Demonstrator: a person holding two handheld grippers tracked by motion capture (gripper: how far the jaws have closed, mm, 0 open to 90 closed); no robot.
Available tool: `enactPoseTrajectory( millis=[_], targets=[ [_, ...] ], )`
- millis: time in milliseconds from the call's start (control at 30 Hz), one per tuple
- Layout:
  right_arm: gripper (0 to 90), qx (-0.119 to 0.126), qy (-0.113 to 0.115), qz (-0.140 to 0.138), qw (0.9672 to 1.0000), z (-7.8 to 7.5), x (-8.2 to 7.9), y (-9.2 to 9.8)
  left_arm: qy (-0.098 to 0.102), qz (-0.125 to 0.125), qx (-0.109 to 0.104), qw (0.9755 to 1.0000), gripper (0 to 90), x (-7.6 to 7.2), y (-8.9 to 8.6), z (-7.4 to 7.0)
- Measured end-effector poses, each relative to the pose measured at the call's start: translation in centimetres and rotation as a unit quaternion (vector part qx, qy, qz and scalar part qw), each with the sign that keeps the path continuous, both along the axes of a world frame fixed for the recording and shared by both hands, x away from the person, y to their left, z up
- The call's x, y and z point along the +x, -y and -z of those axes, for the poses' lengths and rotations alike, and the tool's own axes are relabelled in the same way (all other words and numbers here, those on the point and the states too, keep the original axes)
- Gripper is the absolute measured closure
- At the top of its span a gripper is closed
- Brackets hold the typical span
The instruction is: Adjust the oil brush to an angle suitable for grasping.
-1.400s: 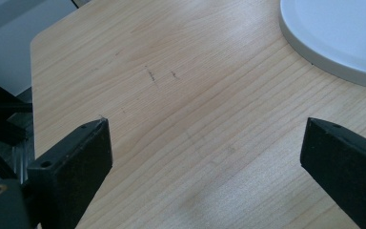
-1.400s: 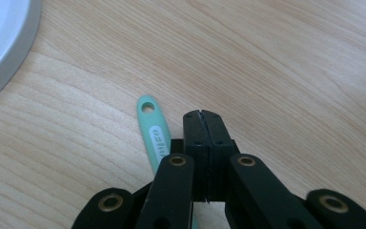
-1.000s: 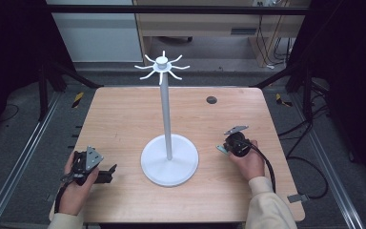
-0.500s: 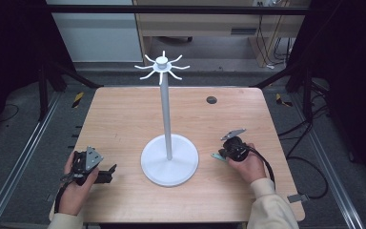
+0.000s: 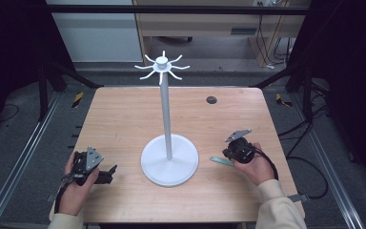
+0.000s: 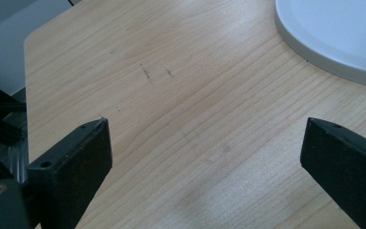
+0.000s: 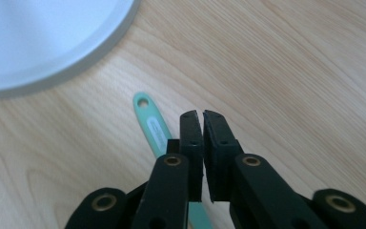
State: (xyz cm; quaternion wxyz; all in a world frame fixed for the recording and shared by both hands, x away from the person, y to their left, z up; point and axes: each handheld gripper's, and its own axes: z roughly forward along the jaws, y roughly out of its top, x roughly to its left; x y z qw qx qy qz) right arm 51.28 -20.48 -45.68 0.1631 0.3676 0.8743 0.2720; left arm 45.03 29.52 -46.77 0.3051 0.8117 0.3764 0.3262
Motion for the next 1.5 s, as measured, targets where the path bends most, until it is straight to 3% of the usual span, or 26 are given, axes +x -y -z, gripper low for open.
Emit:
enactPoseTrajectory(
  millis=[33, 133, 233, 433, 500, 700, 767, 900, 1233, 1267, 1400, 1500],
  targets=[
    [82.6, -0.005, -0.001, 0.000, 1.0000, -0.5, -0.5, 0.9, -0.002, -0.002, -0.010, 0.9999, 2.9, 0.0, 0.0, 0.0],
    [79.3, -0.015, -0.003, -0.004, 0.9999, -1.0, -0.8, 1.7, -0.002, -0.002, -0.011, 0.9999, 2.9, 0.0, 0.0, 0.0],
    [72.9, -0.043, -0.013, -0.014, 0.9989, -1.8, -1.4, 2.9, -0.005, -0.002, -0.009, 0.9999, 2.9, 0.0, 0.0, 0.1],
    [64.7, -0.070, -0.037, -0.036, 0.9962, -2.1, -1.7, 3.7, -0.009, 0.003, 0.000, 1.0000, 2.9, 0.0, 0.2, 0.2],
    [62.4, -0.087, -0.052, -0.054, 0.9934, -2.1, -1.8, 3.7, -0.008, 0.003, -0.001, 1.0000, 2.9, 0.0, 0.2, 0.2],
    [64.2, -0.118, -0.068, -0.076, 0.9877, -2.0, -1.6, 3.5, -0.009, 0.006, 0.006, 0.9999, 2.9, 0.0, 0.3, 0.2],
    [65.3, -0.137, -0.079, -0.094, 0.9830, -1.7, -1.4, 3.1, -0.010, 0.007, 0.009, 0.9999, 2.9, 0.0, 0.4, 0.2],
    [66.5, -0.147, -0.090, -0.106, 0.9793, -1.2, -1.1, 2.7, -0.011, 0.009, 0.010, 0.9998, 2.9, 0.0, 0.5, 0.3],
    [68.7, -0.158, -0.108, -0.114, 0.9749, -0.4, -0.7, 2.7, -0.013, 0.013, 0.013, 0.9997, 3.0, 0.0, 0.6, 0.3],
    [69.2, -0.164, -0.113, -0.122, 0.9725, -0.2, -0.5, 2.8, -0.014, 0.014, 0.014, 0.9997, 3.0, 0.0, 0.6, 0.3],
    [69.8, -0.169, -0.118, -0.125, 0.9706, -0.1, -0.3, 3.0, -0.015, 0.015, 0.014, 0.9997, 3.0, 0.0, 0.7, 0.4],
    [70.7, -0.164, -0.120, -0.126, 0.9709, 0.2, -0.2, 3.1, -0.016, 0.015, 0.015, 0.9997, 3.0, 0.0, 0.7, 0.4]
  ],
)
